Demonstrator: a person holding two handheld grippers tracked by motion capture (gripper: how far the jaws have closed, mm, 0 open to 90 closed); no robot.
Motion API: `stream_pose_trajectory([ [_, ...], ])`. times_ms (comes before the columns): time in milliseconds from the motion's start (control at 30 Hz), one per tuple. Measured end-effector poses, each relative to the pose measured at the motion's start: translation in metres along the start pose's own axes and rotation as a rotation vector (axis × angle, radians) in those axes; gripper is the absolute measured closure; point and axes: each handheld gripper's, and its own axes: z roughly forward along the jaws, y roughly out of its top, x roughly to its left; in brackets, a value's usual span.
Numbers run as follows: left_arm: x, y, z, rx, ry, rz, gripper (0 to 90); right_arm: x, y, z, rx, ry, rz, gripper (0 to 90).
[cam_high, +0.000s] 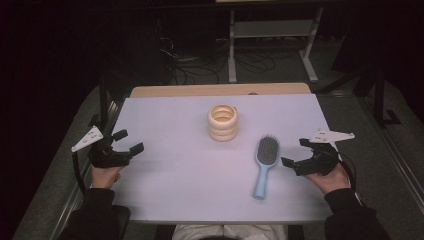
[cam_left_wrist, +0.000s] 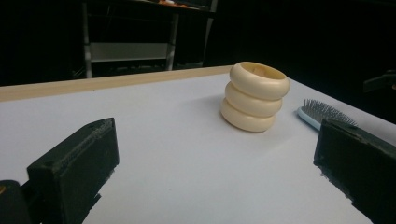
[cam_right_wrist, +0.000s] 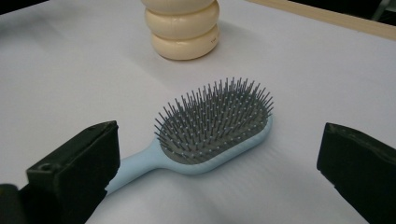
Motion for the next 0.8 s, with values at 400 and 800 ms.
stream_pose_trajectory([
  [400,0.0001,-0.0004,0.0017,0.006,0.004,0.011,0.0,-0.0006,0.0009,-0.0009,-0.007,0.000,0.001,0.0],
  [800,-0.0005,-0.0010,0.0034,0.006,-0.003,0.015,0.0,0.0009,0.0033,0.0003,-0.003,0.008,-0.009,0.0],
])
